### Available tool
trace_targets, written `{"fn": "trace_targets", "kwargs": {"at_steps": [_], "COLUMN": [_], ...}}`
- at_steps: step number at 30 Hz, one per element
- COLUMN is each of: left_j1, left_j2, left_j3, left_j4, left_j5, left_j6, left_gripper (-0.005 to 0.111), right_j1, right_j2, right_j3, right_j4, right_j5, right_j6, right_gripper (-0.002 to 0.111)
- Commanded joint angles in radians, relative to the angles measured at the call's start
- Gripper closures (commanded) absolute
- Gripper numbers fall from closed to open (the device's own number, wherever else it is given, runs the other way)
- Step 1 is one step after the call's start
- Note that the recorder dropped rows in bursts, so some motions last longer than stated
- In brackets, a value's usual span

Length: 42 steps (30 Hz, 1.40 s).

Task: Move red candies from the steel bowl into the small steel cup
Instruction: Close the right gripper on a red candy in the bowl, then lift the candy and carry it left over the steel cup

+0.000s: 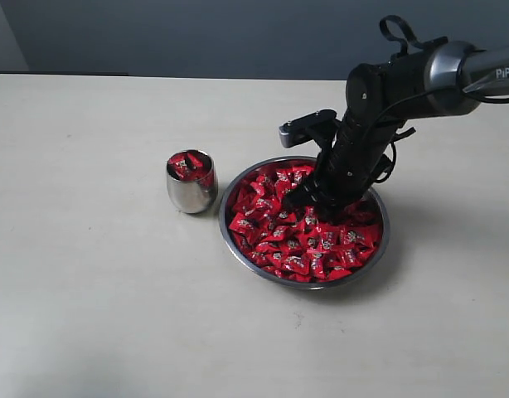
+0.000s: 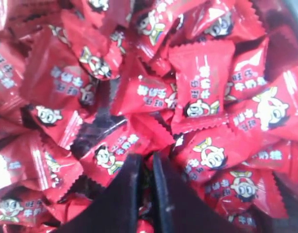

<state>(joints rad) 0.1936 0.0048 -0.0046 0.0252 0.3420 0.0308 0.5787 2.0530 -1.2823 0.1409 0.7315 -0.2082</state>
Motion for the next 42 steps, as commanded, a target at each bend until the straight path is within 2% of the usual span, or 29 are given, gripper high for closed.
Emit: {"fn": "trace_targets", "kwargs": {"at_steps": [1, 13, 20, 26, 30, 34, 42], "left_j1": [-0.007, -0.007, -0.007, -0.007, -0.007, -0.007, -0.007], "left_j2": [-0.005, -0.005, -0.005, -0.005, -0.005, -0.005, -0.005], "left_j3": [0.005, 0.005, 0.005, 0.005, 0.005, 0.005, 0.005], "left_j4": [0.002, 0.002, 0.002, 0.002, 0.002, 0.002, 0.002], "left_j5": [-0.008, -0.008, -0.008, -0.008, -0.008, -0.008, -0.008], "left_j6": [-0.001, -0.001, -0.001, -0.001, -0.001, -0.001, -0.001], "left_gripper": [0.106, 0.106, 0.106, 0.106, 0.106, 0.106, 0.106], "right_j1": [-0.001, -0.001, -0.001, 0.001, 0.011, 0.053, 0.155], "right_j2": [-0.001, -0.036, -0.113, -0.158, -0.173, -0.173, -0.091], "right_j3": [0.001, -0.003, -0.089, -0.101, -0.116, -0.183, -0.374], "right_j4": [-0.02, -0.024, -0.02, 0.067, 0.158, 0.246, 0.245], "right_j5": [-0.004, -0.013, 0.048, 0.02, 0.001, -0.004, -0.003], "right_j6": [0.001, 0.003, 0.025, 0.011, -0.077, -0.14, -0.139], "right_gripper": [0.109, 0.109, 0.109, 0.109, 0.109, 0.109, 0.109]}}
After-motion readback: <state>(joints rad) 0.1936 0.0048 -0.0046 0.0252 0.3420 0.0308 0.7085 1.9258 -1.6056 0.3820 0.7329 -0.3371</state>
